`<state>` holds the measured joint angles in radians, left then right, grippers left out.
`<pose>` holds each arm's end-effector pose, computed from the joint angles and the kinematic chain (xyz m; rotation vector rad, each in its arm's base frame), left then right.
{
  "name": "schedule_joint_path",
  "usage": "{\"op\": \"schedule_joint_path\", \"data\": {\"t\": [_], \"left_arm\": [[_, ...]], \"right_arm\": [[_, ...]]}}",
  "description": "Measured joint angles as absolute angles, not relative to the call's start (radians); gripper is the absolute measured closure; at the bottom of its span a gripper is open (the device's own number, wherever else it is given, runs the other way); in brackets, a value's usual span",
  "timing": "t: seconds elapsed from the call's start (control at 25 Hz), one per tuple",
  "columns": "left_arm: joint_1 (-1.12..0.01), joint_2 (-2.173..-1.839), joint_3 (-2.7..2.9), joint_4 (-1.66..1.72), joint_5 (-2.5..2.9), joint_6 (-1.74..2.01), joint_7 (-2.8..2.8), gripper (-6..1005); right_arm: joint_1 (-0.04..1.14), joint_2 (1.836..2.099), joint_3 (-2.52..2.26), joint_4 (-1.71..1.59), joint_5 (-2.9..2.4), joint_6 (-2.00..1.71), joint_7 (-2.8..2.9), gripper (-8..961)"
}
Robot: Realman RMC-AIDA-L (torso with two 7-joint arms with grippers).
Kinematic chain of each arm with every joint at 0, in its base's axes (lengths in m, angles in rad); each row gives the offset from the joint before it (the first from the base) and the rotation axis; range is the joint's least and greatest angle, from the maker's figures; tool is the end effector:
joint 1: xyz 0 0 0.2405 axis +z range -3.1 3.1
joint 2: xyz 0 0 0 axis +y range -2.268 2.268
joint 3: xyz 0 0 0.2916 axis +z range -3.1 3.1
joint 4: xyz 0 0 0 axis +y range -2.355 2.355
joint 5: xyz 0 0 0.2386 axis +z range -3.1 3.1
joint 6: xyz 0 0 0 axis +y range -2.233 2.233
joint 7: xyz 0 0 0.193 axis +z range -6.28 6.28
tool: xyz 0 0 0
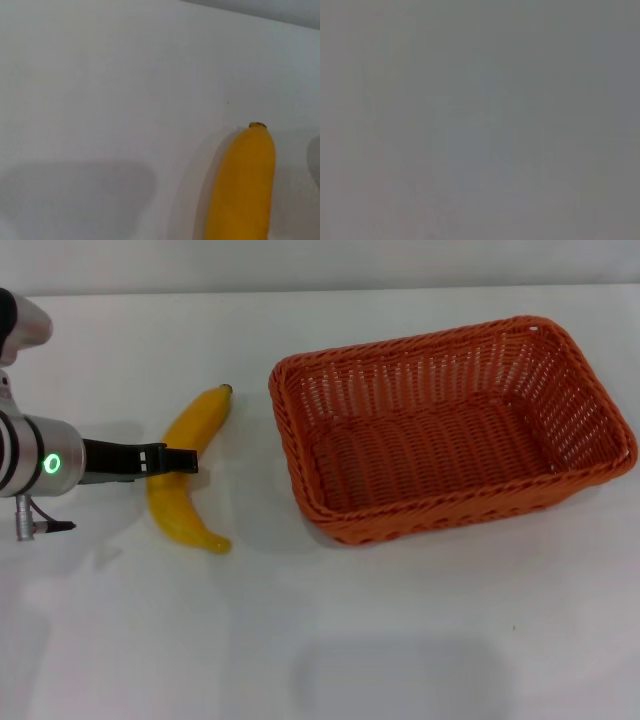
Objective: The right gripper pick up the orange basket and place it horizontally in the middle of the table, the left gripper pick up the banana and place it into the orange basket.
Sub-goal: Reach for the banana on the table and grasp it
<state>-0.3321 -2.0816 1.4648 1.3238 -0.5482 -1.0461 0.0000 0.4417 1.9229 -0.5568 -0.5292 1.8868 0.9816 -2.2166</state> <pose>-0.2992 0.4182 -0.0584 -1.9082 -1.5441 -0.0249 0.4074 0.4631 0.1434 -1.6382 0.5251 0.6162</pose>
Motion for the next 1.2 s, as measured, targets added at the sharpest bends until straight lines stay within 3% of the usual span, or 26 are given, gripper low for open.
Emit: {"op": "schedule_joint_path", "data": {"t": [1.2], "left_arm": [[-0.357,-2.080,1.463,1.276,-0.560,-1.018,0.003,168]], "right_arm": [[0.440,1.929,-0.555,-0.529,1.887,0.987,-2.217,173]]}}
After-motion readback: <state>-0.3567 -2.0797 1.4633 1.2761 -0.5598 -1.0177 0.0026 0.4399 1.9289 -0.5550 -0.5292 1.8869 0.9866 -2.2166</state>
